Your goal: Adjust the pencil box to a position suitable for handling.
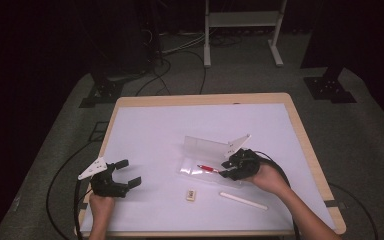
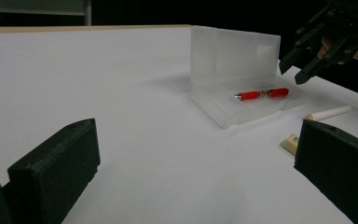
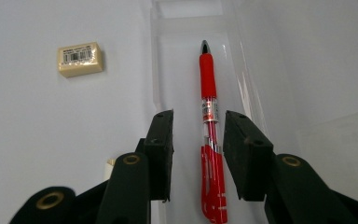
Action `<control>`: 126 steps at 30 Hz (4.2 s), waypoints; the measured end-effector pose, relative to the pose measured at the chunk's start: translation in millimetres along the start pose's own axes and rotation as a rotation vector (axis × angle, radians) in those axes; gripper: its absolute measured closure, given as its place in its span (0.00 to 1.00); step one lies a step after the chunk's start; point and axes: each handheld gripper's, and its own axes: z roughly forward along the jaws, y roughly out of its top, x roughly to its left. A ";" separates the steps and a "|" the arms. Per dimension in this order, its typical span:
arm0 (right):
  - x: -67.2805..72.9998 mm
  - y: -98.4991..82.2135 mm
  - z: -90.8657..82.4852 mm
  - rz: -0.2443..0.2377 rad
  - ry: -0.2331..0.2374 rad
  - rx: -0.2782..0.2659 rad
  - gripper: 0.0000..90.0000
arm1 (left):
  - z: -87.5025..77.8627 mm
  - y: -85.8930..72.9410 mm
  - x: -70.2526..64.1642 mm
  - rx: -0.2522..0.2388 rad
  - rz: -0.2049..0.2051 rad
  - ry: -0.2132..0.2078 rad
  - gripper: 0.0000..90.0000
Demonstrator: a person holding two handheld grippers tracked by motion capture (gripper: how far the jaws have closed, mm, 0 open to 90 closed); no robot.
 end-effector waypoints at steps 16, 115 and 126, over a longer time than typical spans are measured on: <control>7.6 -9.3 -17.0 -0.001 0.003 -0.037 0.61 | -0.3 0.2 0.2 0.008 0.001 0.001 0.00; 45.4 -98.3 -25.9 0.090 0.032 -0.009 0.79 | 0.4 0.0 0.0 0.007 0.005 0.002 0.00; 46.5 -100.8 -23.5 0.088 0.032 -0.005 0.83 | 0.4 0.0 0.1 0.006 0.005 0.002 0.00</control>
